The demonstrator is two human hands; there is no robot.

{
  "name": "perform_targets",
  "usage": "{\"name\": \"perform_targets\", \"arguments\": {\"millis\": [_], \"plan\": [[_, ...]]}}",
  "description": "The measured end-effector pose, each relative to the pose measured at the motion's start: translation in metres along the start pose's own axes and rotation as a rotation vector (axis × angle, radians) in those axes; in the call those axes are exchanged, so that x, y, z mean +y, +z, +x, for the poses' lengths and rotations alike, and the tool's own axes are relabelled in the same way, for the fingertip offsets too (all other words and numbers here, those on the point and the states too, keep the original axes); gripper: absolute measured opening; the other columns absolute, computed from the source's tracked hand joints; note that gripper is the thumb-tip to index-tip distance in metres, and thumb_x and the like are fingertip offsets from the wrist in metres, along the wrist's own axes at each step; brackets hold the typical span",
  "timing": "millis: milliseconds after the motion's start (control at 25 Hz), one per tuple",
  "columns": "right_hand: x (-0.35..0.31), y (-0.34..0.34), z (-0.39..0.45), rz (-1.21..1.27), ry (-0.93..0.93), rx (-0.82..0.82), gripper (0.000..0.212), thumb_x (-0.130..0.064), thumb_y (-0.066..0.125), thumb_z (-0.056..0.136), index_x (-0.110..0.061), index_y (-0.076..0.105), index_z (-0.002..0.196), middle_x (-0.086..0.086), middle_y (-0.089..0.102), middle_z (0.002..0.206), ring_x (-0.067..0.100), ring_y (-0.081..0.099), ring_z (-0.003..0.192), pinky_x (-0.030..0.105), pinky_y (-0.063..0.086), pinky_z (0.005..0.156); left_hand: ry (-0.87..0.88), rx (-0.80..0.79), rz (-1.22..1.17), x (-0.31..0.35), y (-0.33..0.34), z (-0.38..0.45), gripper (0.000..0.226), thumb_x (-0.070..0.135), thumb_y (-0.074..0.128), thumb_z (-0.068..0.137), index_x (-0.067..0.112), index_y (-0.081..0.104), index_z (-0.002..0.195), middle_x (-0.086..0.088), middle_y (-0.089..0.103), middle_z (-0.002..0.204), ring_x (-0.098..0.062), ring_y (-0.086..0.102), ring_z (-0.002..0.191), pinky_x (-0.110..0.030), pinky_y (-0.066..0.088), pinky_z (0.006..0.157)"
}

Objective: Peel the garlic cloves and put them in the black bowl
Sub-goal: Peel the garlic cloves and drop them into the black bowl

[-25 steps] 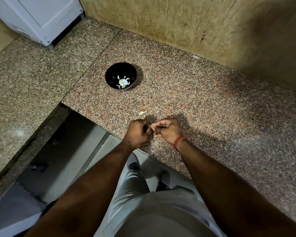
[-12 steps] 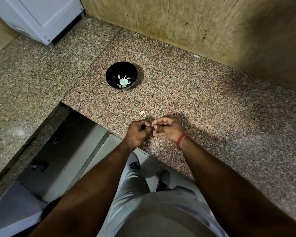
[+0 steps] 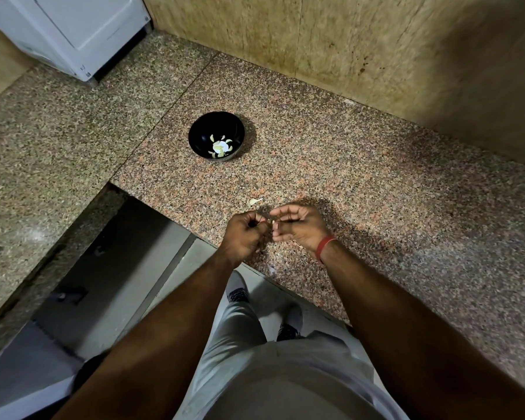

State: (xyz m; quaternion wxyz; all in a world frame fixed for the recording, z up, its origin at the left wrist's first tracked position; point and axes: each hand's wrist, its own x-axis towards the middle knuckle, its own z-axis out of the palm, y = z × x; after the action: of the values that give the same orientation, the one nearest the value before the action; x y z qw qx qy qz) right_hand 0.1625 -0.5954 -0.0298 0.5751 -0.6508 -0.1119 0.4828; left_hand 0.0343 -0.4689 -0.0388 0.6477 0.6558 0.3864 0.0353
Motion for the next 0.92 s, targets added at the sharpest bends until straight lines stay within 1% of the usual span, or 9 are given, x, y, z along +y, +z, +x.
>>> {"name": "perform_targets", "arguments": {"millis": [120,240,360,440,520,560,640,760,920], "plan": [[0.002,-0.002,0.0,0.025,-0.005,0.004,0.046,0.013,0.076,0.081,-0.004,0.068,0.123,0.027,0.073,0.104,0.026,0.073,0.073,0.037,0.064,0.066,-0.038,0.045,-0.003,0.0,0.002,0.001,0.014,0.005,0.063,0.096,0.009,0.067,0.083,-0.001,0.057,0.053,-0.017,0.044,0.041,-0.026,0.04,0.044],[0.005,-0.003,0.003,0.014,-0.008,0.038,0.046,0.012,0.076,0.082,-0.007,0.069,0.123,0.024,0.074,0.102,0.025,0.074,0.075,0.038,0.065,0.067,-0.071,0.11,0.075,0.001,0.005,0.003,0.021,0.007,0.057,0.097,0.006,0.068,0.079,-0.007,0.058,0.052,-0.02,0.048,0.04,-0.027,0.042,0.045],[0.007,-0.005,0.004,-0.031,-0.019,0.05,0.037,0.007,0.076,0.085,-0.01,0.074,0.118,0.014,0.077,0.101,0.024,0.074,0.08,0.042,0.065,0.074,-0.003,0.191,0.264,0.0,0.008,0.007,0.037,0.013,0.053,0.101,0.015,0.066,0.067,0.004,0.055,0.046,-0.008,0.044,0.035,-0.021,0.038,0.043],[0.006,-0.005,0.003,-0.047,-0.012,0.071,0.025,0.004,0.075,0.087,-0.006,0.076,0.11,0.012,0.077,0.1,0.023,0.075,0.081,0.036,0.064,0.072,0.076,0.217,0.365,-0.002,0.01,0.007,0.037,0.017,0.061,0.1,0.02,0.066,0.064,0.01,0.053,0.048,-0.002,0.041,0.034,-0.02,0.036,0.043],[0.007,-0.004,0.002,-0.06,0.003,0.099,0.019,0.004,0.073,0.088,-0.002,0.075,0.106,0.014,0.077,0.098,0.027,0.075,0.083,0.033,0.064,0.071,0.11,0.217,0.372,-0.003,0.014,0.006,0.022,0.01,0.07,0.093,0.018,0.075,0.074,0.016,0.061,0.059,0.005,0.053,0.042,-0.009,0.04,0.049],[0.007,-0.003,0.002,-0.068,0.002,0.113,0.017,0.004,0.074,0.088,-0.001,0.075,0.105,0.015,0.077,0.096,0.028,0.076,0.084,0.033,0.064,0.072,0.118,0.224,0.365,-0.003,0.015,0.006,0.017,0.007,0.072,0.09,0.018,0.078,0.079,0.016,0.066,0.066,0.007,0.059,0.051,-0.007,0.045,0.057],[0.008,-0.001,0.0,-0.107,-0.012,0.151,0.016,0.004,0.075,0.087,-0.004,0.077,0.101,0.013,0.078,0.092,0.026,0.074,0.079,0.032,0.064,0.07,0.103,0.219,0.336,-0.004,0.019,0.007,0.018,0.006,0.074,0.087,0.023,0.078,0.08,0.012,0.073,0.075,-0.001,0.069,0.066,-0.015,0.053,0.069],[0.009,0.002,-0.001,-0.204,-0.053,0.21,0.019,0.003,0.076,0.086,-0.014,0.078,0.094,0.003,0.078,0.088,0.018,0.073,0.074,0.028,0.063,0.066,0.058,0.169,0.233,-0.005,0.021,0.006,0.011,0.01,0.076,0.086,0.019,0.079,0.082,0.005,0.076,0.075,-0.016,0.067,0.058,-0.026,0.053,0.057],[0.011,0.005,0.0,-0.277,-0.089,0.215,0.018,0.003,0.077,0.085,-0.012,0.079,0.094,-0.001,0.079,0.087,0.021,0.076,0.078,0.031,0.064,0.07,0.05,0.181,0.217,-0.007,0.018,0.006,0.004,0.016,0.078,0.085,0.015,0.078,0.082,0.0,0.075,0.069,-0.012,0.06,0.049,-0.025,0.048,0.048]]}}
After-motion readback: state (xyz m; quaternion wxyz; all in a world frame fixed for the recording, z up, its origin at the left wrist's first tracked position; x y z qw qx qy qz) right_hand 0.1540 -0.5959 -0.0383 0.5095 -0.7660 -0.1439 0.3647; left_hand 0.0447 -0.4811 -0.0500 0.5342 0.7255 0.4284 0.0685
